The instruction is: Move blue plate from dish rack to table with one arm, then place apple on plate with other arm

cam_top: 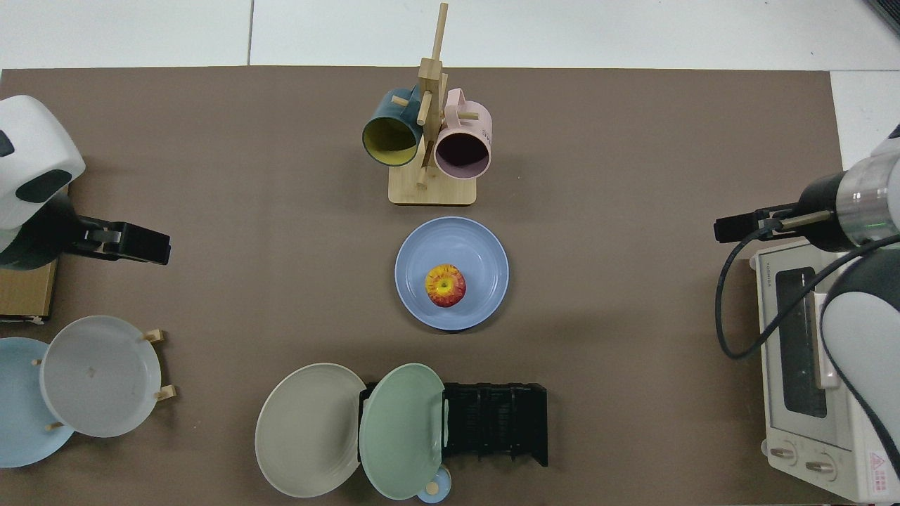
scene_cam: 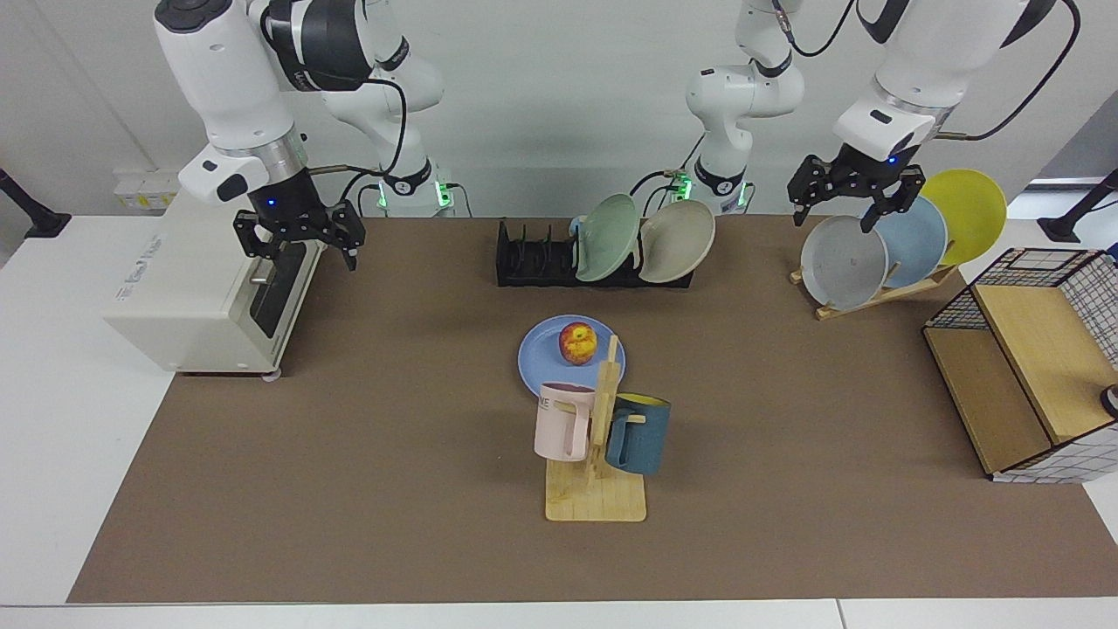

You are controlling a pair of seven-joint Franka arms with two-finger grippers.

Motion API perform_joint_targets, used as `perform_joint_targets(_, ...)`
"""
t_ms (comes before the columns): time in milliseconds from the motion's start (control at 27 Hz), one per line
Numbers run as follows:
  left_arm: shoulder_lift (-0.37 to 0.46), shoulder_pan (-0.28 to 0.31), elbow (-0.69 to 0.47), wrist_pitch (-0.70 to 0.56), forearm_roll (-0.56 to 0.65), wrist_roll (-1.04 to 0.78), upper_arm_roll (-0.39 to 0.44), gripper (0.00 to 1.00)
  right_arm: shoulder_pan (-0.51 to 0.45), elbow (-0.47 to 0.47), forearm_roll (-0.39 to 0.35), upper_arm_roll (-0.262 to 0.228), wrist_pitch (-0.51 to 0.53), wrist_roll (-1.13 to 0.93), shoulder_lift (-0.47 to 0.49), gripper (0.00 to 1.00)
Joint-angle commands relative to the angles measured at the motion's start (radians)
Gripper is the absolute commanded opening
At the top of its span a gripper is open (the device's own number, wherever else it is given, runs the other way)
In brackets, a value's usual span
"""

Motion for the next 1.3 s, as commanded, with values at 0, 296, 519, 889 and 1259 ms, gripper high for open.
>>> perform_joint_targets(0, -0.003, -0.019, 0.010, -0.005, -0.012, -0.005, 0.018, 1.00, 0.001, -0.016, -0.024, 0.011, -0.018, 0.017, -0.014, 0.99)
perform_joint_targets(296, -0.004, -0.015, 0.007, -0.005, -0.012, -0.004, 0.016, 1.00, -0.042, -0.012, -0.021, 0.040, -0.072, 0.040, -0.019, 0.99)
perform_joint_targets(519, -0.004, -0.017, 0.007, -0.004, -0.012, -0.004, 0.016, 1.00, -0.272, -0.013, -0.011, 0.257, -0.084, 0.046, -0.028, 0.99)
perform_joint_targets(889, -0.004, -0.017, 0.009, -0.001, -0.012, -0.001, 0.018, 1.00, -0.282, -0.010, 0.006, 0.264, -0.064, 0.051, -0.022, 1.00)
perform_joint_targets(1259, -0.003, -0.015, 0.012, 0.001, -0.012, 0.001, 0.019, 1.00, -0.286, -0.012, 0.003, 0.270, -0.089, 0.051, -0.030, 1.00)
